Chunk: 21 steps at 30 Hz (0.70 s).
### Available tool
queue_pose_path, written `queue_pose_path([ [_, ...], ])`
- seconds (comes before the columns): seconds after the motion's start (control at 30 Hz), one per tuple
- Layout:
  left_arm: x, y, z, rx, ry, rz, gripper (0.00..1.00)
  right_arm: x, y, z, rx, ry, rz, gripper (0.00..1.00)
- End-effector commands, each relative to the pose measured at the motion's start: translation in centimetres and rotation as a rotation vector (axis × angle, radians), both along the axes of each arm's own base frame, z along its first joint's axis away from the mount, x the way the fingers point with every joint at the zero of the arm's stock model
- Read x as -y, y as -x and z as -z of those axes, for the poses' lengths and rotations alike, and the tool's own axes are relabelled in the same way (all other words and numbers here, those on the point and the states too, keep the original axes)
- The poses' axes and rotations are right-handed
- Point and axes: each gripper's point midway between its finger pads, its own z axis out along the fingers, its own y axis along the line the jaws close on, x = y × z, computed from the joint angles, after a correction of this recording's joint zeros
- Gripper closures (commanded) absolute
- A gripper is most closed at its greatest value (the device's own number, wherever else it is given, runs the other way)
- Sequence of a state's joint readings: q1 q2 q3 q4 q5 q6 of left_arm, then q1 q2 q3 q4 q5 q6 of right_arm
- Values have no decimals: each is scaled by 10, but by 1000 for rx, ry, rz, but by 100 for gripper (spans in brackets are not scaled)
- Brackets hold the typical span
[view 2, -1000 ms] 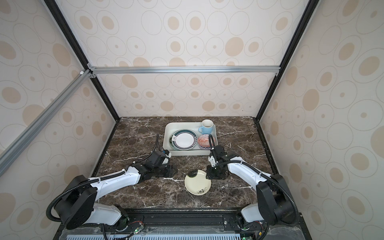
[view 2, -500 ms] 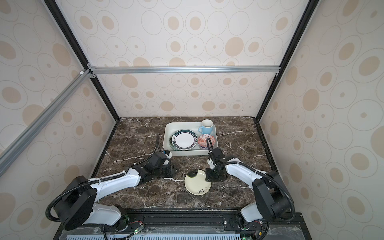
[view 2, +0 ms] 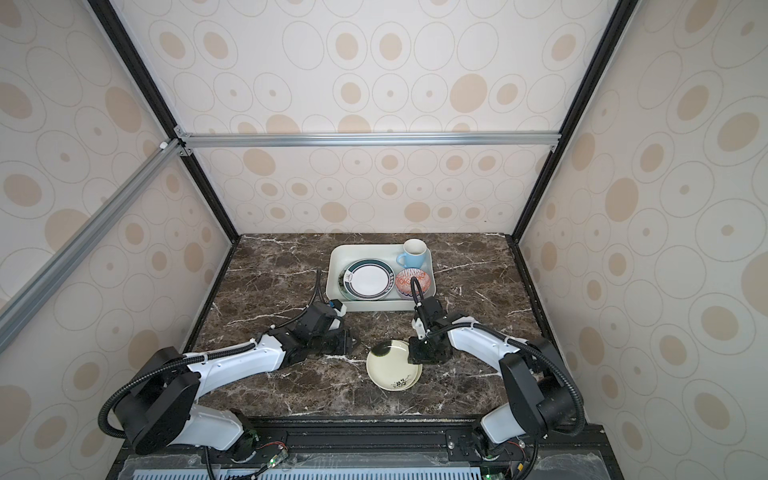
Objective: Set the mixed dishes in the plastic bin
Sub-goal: 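Move both grippers to the cream plates, right gripper pinching the upper plate rim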
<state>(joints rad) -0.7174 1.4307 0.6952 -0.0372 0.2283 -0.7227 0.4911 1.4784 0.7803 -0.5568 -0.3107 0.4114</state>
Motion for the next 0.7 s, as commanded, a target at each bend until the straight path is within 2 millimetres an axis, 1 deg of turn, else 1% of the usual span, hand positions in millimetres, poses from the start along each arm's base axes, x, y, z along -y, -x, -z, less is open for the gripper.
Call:
queue_pose_path([
  [0.0,12,-2,-6,11,25,19,48,-1,11,10,-43,20,-3,67],
  [0.23,22,10,-2,-9,50,55,47,-9,13,10,-43,13,-19,67],
  [0.4,29,19,-2,-22,67,90,45,-10,12,8,-36,14,-21,67],
  [0.57,31,32,9,-58,69,121,45,-9,13,6,-30,12,-19,67],
  [0.67,37,41,14,-77,78,141,45,-9,14,6,-29,10,-18,68],
])
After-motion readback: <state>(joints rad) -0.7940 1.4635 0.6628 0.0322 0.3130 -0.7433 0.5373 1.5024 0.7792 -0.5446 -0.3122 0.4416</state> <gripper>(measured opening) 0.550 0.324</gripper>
